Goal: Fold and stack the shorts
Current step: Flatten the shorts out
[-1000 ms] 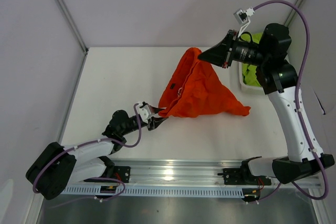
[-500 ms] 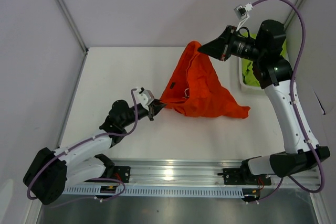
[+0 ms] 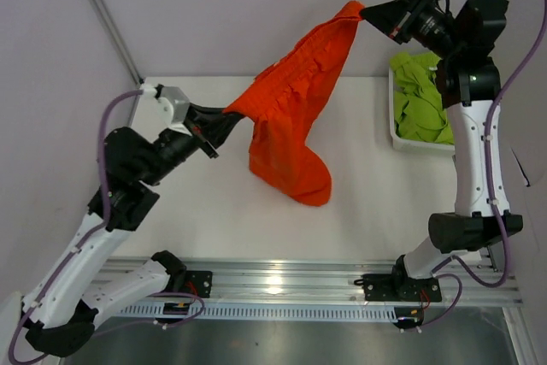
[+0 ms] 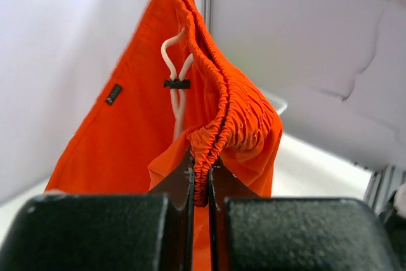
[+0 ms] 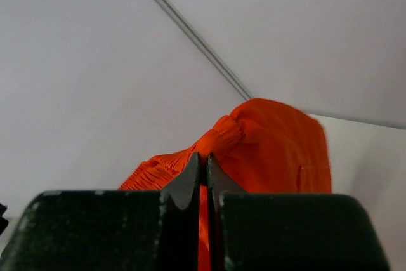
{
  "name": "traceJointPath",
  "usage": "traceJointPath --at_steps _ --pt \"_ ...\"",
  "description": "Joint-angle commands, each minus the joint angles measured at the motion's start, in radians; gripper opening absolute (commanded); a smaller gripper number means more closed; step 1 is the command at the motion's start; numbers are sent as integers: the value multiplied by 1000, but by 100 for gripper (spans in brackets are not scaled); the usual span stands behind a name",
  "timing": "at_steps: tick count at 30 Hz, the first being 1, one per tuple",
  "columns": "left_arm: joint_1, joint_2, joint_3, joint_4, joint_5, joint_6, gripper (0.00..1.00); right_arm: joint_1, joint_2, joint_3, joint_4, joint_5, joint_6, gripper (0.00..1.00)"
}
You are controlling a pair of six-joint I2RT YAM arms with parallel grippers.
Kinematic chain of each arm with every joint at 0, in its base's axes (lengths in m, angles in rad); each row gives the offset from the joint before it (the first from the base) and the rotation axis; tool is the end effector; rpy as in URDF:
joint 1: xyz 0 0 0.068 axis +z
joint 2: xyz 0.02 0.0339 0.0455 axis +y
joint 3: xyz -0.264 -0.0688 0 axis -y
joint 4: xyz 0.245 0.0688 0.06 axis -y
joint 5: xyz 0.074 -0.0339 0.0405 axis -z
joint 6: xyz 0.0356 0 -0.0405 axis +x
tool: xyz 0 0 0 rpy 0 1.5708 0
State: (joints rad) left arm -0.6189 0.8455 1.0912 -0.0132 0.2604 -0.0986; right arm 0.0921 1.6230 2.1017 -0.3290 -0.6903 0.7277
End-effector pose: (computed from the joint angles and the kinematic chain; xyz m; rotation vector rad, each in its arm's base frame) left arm 0.1359 -0.1081 0.4538 0.5717 1.2657 -0.7763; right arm 0.3205 0.0524 0.5584 -0.1218 1.5591 1.1441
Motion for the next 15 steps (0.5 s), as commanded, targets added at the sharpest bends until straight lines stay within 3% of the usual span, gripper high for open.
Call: traceJointPath --at_steps 1,7,11,15 --pt "-4 -39 165 -214 17 -39 0 -14 -127 37 88 -18 48 0" --pt "-4 -138 235 -293 46 -33 0 -15 -411 -224 140 38 -8 0" --pt "-4 -148 317 -359 43 -3 0 -12 -573 -272 102 66 -65 0" --pt "-4 -134 384 -393 17 25 0 -11 -608 -255 33 81 -93 0"
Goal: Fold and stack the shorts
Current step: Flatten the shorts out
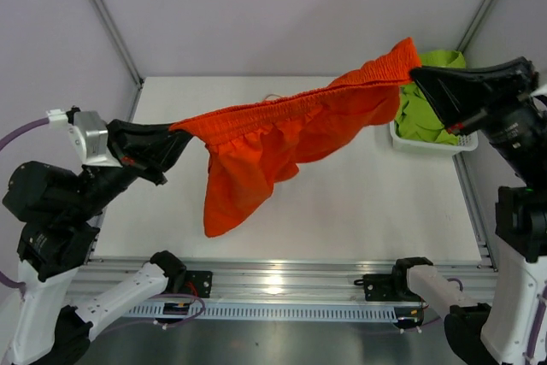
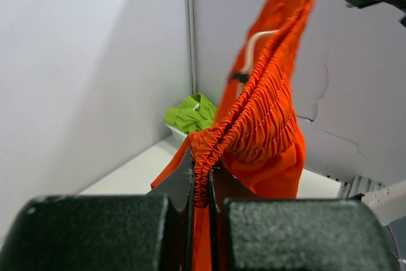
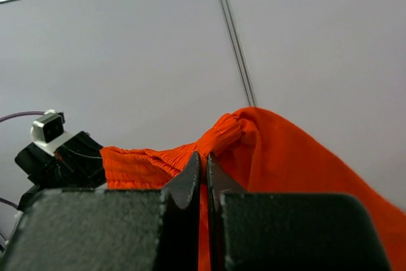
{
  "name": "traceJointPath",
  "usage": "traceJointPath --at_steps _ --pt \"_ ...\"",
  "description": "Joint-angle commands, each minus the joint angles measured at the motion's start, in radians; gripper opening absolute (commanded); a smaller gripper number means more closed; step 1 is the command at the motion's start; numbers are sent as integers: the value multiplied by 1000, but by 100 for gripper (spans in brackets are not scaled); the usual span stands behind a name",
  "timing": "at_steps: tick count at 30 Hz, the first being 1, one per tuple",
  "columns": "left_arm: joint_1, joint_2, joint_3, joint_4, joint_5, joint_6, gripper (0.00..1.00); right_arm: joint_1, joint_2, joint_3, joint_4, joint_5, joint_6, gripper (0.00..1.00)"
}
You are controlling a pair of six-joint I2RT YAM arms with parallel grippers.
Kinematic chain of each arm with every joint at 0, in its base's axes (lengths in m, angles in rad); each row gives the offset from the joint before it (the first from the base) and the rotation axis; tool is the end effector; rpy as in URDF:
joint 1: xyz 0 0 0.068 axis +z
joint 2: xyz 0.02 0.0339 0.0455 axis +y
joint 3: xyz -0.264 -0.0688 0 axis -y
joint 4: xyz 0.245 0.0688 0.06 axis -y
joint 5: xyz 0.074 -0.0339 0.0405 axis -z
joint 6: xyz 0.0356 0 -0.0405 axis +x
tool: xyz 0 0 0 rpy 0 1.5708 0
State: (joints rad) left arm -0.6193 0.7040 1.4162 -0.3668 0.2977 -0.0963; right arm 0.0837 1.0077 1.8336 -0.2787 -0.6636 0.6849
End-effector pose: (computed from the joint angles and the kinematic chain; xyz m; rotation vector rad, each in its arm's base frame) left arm 0.0482 -0.0472 0.5265 0.5823 1.1416 -0.8004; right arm 0.0861 0.0292 0.6106 -0.2984 1.1705 1.0161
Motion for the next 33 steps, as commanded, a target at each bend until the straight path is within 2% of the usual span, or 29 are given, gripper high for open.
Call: traceJointPath --at_steps 1,5,7,9,12,13,14,17,21,22,24,25,26,27,28,29,30,31,32,33 --pt "-3 41 75 -61 -66 45 0 -4 26 59 -52 58 -64 0" --pt "-3 194 225 -286 -187 72 0 -7 156 156 -285 104 -93 0" --pt "4 238 212 -308 -213 63 0 -7 235 151 -332 91 -88 0" --pt "41 273 144 -287 -192 31 0 -7 258 57 -338 108 -76 0" --pt "200 304 11 -209 -46 -26 0 -7 246 -169 -229 154 -47 0" --pt "251 317 -72 -195 -40 -29 0 -6 252 -213 -202 159 -39 0" --pt "263 354 -91 -186 -55 -29 0 -2 261 -285 -145 162 -24 0" --pt "293 434 -137 -153 -104 -25 0 17 351 -344 -61 194 -15 0" --pt "311 596 -119 -97 -146 -26 0 53 524 -341 97 240 14 0" --pt "322 676 -102 -90 -147 -28 0 56 566 -332 183 258 22 0" --pt "334 756 -25 -69 -149 -39 0 62 704 -256 251 280 31 0" --pt "339 850 -4 -64 -149 -39 0 65 760 -211 309 280 31 0" --pt "343 906 107 -73 -152 -42 0 70 887 -156 321 265 24 0" --pt "357 963 154 -93 -160 -45 0 73 958 -82 311 248 13 9" --pt "363 1088 258 -122 -189 -46 1 82 1030 91 232 239 -8 32" --pt "369 1148 317 -218 -207 -54 9 86 1095 181 181 228 -27 70" --pt "378 1202 464 -266 -227 -59 51 90 1194 267 117 236 -44 78" --pt "380 1244 496 -299 -282 -65 82 103 1224 379 26 252 -94 90" --pt "380 1276 507 -305 -296 -66 99 109 1235 403 -2 297 -122 99" --pt "380 1273 479 -288 -334 -66 99 117 1221 403 -14 314 -148 99"
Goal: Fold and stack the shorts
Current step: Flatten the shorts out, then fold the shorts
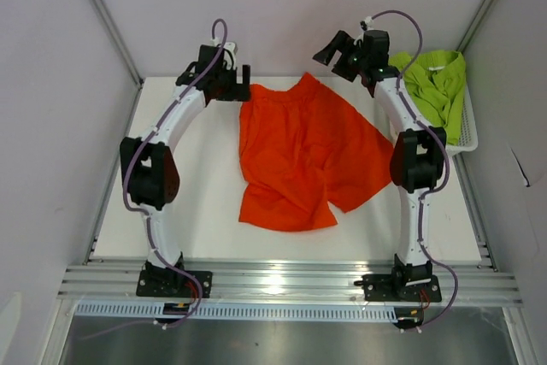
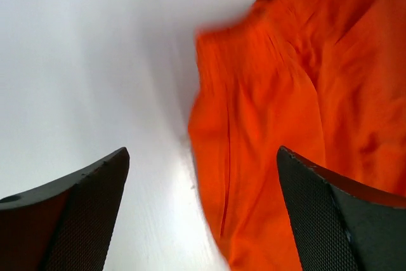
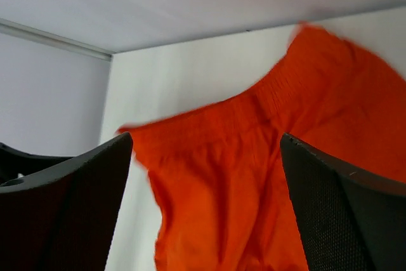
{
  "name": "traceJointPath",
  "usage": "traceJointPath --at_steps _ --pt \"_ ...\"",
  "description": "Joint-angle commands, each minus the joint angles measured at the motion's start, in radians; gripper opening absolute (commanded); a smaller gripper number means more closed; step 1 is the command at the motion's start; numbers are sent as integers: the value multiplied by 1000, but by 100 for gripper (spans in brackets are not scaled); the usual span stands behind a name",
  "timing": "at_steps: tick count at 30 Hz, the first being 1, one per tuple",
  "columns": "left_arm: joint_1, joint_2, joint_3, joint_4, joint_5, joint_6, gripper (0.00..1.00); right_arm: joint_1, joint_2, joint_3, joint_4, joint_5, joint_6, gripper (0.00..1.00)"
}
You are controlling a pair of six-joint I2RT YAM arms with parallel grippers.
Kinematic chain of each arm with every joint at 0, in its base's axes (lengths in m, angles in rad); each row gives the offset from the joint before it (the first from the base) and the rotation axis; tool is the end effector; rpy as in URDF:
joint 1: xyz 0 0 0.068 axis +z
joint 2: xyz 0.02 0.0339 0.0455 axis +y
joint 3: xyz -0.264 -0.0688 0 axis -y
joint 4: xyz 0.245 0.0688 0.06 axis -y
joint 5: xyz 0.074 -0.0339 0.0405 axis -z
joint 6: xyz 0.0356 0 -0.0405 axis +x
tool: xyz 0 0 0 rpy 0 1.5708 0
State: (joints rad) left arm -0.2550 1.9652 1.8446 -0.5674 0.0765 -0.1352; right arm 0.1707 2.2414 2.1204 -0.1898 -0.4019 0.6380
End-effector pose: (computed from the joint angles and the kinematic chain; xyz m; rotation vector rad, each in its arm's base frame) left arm 0.4410 -0.1178 0.3178 0.1771 2.2663 -0.2935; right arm 0.5260 0.1048 0.3177 0.1691 1.9566 0.9210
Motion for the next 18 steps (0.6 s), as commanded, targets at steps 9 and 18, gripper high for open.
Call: traceJointPath --at_steps 9,18 --pt "63 -253 -327 175 -138 -118 99 81 -342 -397 -68 69 -288 80" --pt "148 -281 -568 349 91 -273 99 427 -592 -792 -106 276 -354 67"
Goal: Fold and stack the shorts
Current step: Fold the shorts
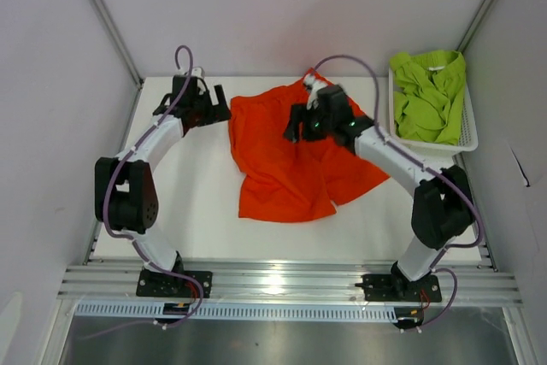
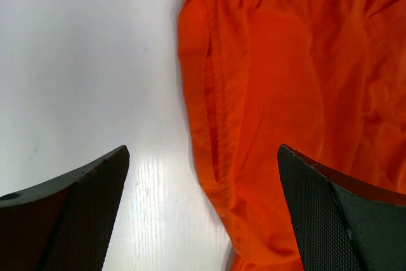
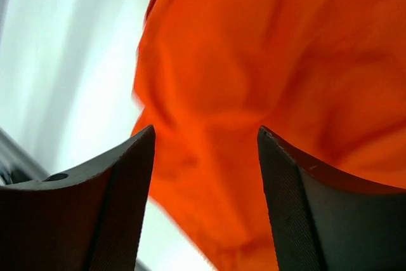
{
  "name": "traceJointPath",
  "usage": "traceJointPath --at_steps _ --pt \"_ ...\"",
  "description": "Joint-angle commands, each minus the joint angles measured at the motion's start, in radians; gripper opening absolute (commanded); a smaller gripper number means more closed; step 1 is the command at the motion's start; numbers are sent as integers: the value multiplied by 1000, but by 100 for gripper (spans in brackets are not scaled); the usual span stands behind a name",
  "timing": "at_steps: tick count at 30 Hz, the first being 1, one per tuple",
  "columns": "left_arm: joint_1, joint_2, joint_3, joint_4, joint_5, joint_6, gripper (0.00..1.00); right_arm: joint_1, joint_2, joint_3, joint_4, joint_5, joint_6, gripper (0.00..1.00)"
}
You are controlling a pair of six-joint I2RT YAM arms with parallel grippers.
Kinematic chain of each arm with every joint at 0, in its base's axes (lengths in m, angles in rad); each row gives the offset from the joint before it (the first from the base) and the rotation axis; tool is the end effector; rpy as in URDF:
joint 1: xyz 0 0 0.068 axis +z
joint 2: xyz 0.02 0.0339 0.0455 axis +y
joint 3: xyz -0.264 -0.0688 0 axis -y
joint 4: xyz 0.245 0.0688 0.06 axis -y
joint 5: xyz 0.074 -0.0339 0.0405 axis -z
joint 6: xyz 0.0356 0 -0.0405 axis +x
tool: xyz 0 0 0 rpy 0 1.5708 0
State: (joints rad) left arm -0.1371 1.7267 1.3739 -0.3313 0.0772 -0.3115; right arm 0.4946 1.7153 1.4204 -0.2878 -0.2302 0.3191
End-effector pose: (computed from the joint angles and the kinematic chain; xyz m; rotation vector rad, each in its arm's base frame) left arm 0.3924 -0.0569 0.2768 -0.1564 2.2678 -0.3256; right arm 0.3487 0.1973 0.3012 -0.3323 2.1995 0.7089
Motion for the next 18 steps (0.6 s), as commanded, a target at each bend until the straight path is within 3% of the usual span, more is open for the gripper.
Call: traceJointPath --at_steps 1,5,10,18 --pt "36 -58 -111 135 93 -109 99 184 -80 -144 4 130 -22 65" --pt "67 -84 -160 173 128 -146 99 382 -106 -190 -5 277 6 59" --pt "103 -85 -187 190 153 -153 99 570 -54 -170 -37 396 67 60" --pt "134 -145 -259 239 118 -176 99 671 191 -14 -73 450 107 60"
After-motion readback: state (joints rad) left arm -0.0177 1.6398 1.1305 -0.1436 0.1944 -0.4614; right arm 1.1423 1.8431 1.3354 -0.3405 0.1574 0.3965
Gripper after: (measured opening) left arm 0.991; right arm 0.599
